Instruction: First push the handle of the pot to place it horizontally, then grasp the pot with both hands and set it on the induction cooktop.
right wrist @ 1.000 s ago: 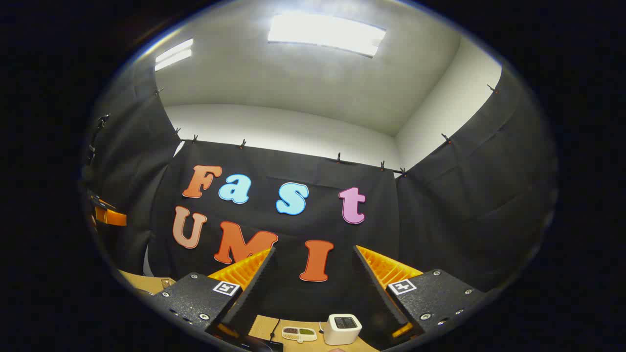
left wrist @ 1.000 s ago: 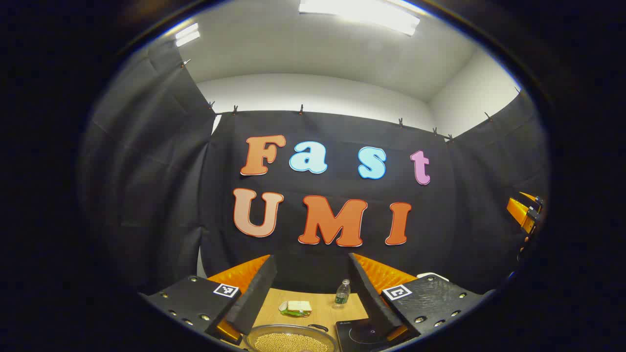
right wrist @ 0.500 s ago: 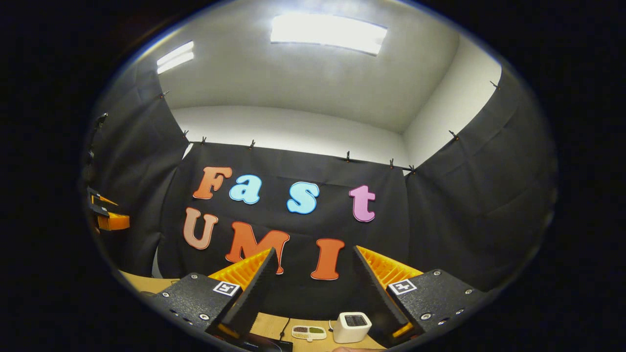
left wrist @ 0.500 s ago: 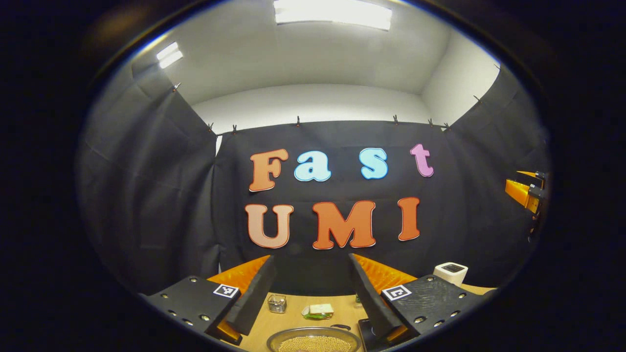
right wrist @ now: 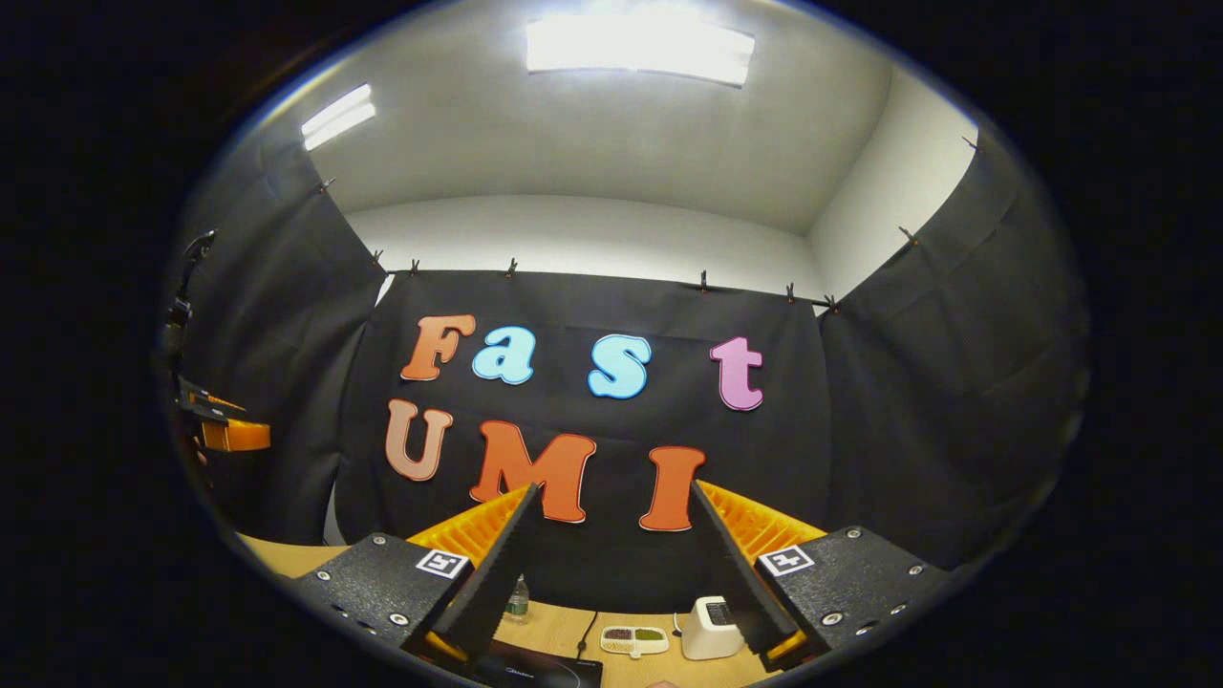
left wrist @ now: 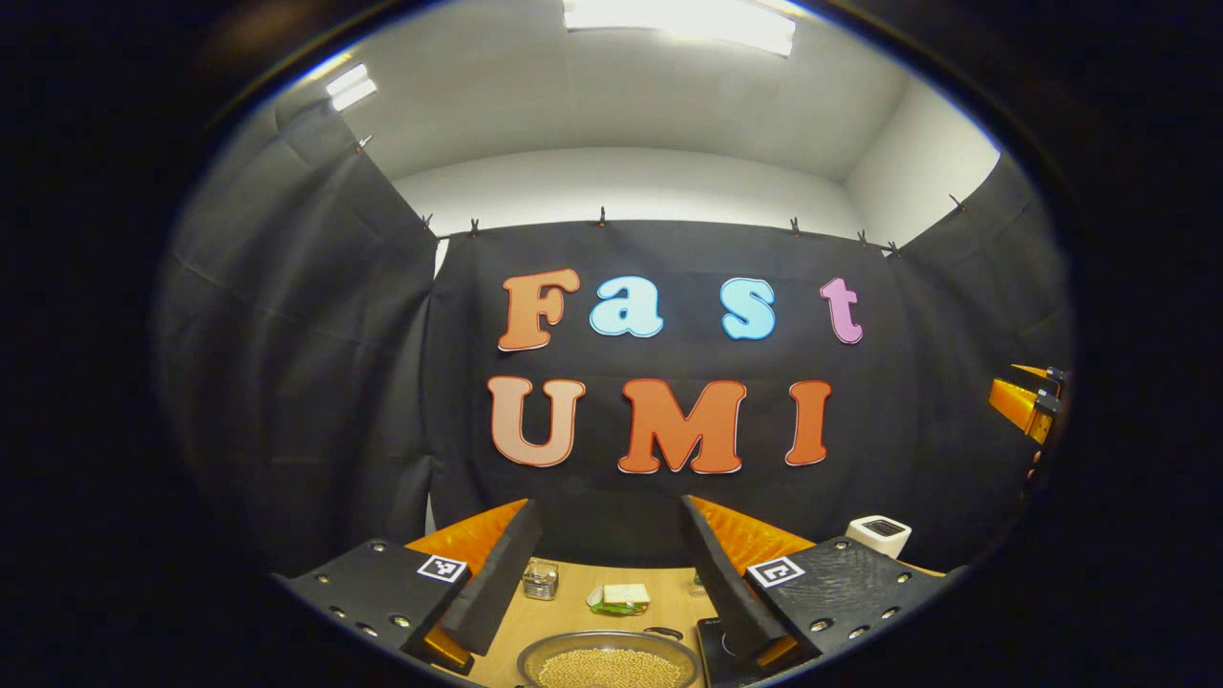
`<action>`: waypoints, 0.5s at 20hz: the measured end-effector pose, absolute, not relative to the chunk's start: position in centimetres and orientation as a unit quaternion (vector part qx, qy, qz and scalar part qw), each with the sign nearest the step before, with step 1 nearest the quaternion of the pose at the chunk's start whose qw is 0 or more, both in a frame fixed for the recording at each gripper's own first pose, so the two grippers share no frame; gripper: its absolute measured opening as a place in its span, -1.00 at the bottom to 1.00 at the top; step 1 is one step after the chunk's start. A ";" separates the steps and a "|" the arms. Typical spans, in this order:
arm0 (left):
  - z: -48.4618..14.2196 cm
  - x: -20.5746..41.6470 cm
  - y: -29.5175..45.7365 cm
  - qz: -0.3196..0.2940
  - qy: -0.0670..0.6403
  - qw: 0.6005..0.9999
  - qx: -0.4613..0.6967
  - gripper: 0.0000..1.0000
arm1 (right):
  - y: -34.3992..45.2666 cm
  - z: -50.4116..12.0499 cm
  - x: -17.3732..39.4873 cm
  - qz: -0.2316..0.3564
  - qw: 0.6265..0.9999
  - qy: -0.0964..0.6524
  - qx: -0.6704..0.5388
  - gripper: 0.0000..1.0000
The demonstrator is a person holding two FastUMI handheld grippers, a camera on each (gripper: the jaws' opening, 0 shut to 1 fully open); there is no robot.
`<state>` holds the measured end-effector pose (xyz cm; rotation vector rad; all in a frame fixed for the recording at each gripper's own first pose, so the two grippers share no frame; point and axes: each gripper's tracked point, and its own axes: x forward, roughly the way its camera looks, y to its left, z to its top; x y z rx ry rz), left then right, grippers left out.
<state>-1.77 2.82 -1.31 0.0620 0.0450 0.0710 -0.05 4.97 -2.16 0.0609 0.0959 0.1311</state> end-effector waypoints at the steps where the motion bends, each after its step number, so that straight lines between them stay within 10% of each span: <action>1: -1.9 -1.8 2.5 0.026 0.030 0.999 0.031 0.76 | 5.0 -2.4 -0.1 0.067 0.996 0.051 0.032 0.89; 10: -7.4 -2.2 0.3 -0.035 0.082 0.995 0.054 0.82 | 6.1 -6.0 -1.4 0.091 0.992 0.080 0.046 0.89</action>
